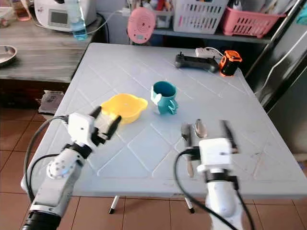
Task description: Setting the table
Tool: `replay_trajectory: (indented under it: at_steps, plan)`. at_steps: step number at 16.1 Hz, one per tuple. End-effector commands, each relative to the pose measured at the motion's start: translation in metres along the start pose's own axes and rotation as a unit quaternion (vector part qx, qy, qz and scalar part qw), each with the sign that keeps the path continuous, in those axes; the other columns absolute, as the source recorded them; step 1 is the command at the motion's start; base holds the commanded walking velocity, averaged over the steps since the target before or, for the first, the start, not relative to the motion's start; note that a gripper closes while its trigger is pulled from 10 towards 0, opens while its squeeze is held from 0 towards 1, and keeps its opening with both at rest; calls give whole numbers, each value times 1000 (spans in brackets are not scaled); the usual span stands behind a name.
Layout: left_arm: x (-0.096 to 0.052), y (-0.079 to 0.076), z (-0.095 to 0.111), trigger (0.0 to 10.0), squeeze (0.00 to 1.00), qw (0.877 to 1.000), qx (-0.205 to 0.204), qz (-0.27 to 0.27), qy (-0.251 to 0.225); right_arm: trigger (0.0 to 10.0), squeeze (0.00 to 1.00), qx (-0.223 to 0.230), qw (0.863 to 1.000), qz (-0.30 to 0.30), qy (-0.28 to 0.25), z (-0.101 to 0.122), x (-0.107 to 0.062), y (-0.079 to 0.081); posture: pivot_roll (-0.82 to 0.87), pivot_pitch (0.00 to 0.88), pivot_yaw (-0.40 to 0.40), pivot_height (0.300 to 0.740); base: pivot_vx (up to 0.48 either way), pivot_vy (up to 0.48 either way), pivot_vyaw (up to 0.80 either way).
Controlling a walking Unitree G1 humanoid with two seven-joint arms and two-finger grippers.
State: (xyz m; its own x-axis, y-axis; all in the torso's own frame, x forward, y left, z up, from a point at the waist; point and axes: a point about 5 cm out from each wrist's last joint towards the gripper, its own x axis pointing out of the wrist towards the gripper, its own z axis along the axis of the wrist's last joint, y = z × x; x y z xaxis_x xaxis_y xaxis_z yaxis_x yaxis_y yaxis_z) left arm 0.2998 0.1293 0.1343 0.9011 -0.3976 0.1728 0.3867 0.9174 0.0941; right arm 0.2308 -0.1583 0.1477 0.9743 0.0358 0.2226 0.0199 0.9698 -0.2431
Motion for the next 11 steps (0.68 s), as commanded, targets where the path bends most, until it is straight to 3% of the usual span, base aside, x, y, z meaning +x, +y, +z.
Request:
replay_trajectory:
  at_steps: [1,3,7,11]
  plan:
    - [3,-1,-1,10000,0,1000,-2,3,5,10000,0,3,1000,10,-5,6,-1,-1,190,109,-76,740,0,0,0]
    - [9,-1,1,10000,0,1000,-6,3,4,10000,0,-9,1000,12,4,2,-5,-1,179,110,-72,740,0,0,0]
    - [45,-1,8,10000,0,995,-90,17,42,10000,0,10,998,54,11,10,-8,9,156,122,-54,740,0,0,0]
    - [59,-10,6,10000,0,993,-98,-4,72,10000,0,6,996,94,-4,21,-11,24,126,133,-31,740,0,0,0]
